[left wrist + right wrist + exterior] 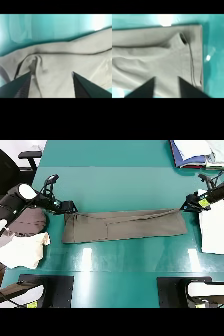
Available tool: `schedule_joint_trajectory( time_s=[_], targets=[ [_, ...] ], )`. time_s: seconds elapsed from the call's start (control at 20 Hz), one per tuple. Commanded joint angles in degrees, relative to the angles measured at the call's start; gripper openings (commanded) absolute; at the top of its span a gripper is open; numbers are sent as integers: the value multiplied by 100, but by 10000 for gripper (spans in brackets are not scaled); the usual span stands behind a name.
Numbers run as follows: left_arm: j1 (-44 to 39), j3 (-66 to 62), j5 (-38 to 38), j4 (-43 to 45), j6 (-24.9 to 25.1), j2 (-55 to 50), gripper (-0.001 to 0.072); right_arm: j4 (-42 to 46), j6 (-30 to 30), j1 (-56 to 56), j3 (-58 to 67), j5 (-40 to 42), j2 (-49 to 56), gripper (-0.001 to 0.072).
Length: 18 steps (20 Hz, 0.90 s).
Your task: Fold the shirts.
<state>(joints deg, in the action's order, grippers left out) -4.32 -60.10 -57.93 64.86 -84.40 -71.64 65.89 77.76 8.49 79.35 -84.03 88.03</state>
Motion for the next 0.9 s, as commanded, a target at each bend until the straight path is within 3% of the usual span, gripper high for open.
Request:
schedule_joint_trajectory(
  time_s=[0.0,0.1,0.15,0.35,0.6,0.7,0.8,0.85],
  targets=[
    [0,-293,-184,-92,-68,-55,578,-490,-501,503,-275,109,-120,476],
    [0,-345,-197,-398,-59,-57,169,-492,-649,942,-684,146,-245,517],
    [0,-341,-160,-535,-59,-57,42,-496,-656,1167,-874,144,-240,517],
    [-17,-341,81,-1204,-61,-57,26,-887,-1062,1600,-1397,140,94,515],
    [-667,-341,398,-1268,-280,-210,25,-1261,-1115,1121,-1405,195,710,506],
    [-1025,-343,531,-1283,-389,-402,25,-1379,-1307,925,-1405,190,835,325],
    [-1429,-352,938,-1408,-422,-627,24,-1386,-1381,855,-1397,201,772,47],
    [-1611,-409,1082,-1480,-422,-778,24,-1392,-1381,859,-1397,201,632,14]
  ],
)
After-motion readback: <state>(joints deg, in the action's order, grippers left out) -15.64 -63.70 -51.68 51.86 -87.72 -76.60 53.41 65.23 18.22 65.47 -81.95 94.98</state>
